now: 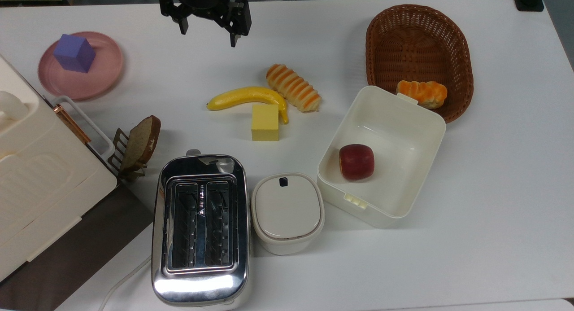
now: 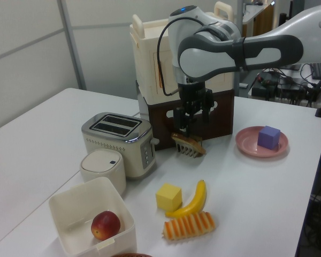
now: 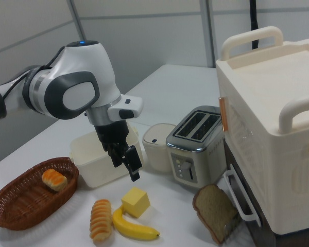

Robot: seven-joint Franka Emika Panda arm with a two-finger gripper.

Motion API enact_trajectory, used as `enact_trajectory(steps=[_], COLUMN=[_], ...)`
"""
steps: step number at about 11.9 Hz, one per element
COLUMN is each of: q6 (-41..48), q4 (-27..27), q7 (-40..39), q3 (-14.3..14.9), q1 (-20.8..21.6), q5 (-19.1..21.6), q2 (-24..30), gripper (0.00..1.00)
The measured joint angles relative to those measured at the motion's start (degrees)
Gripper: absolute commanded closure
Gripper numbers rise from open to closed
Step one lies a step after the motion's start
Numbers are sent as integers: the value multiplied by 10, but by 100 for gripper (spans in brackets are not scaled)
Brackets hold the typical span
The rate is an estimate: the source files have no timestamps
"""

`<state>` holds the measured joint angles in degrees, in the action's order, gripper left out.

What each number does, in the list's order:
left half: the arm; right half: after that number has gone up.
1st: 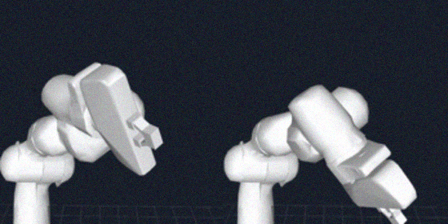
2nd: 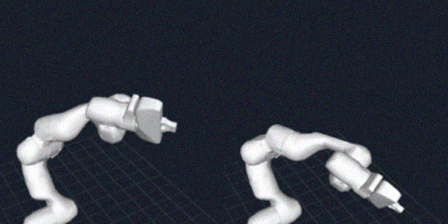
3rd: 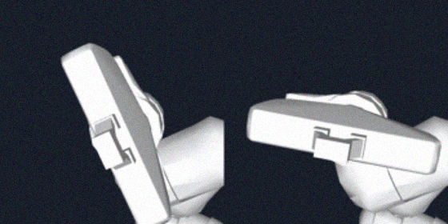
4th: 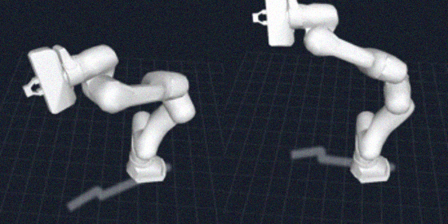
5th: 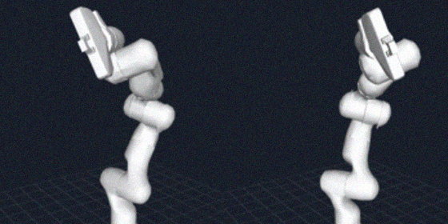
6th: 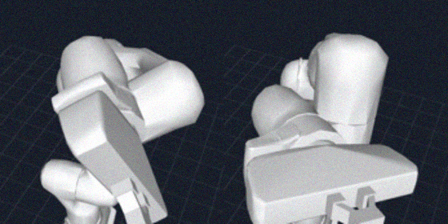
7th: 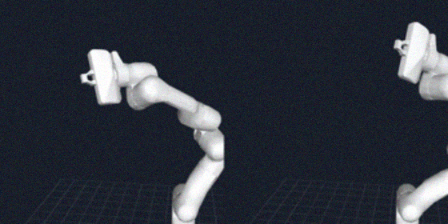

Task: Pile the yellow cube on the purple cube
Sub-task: 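Move the open gripper over the yellow cube and lower it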

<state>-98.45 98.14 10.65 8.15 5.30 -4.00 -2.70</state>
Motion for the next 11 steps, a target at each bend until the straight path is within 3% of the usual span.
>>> enact_trajectory(steps=[11], q6=[0], q4=[1], q7=[0], q3=[-2], q1=[8], q5=[-1], q2=[-23], gripper=[0])
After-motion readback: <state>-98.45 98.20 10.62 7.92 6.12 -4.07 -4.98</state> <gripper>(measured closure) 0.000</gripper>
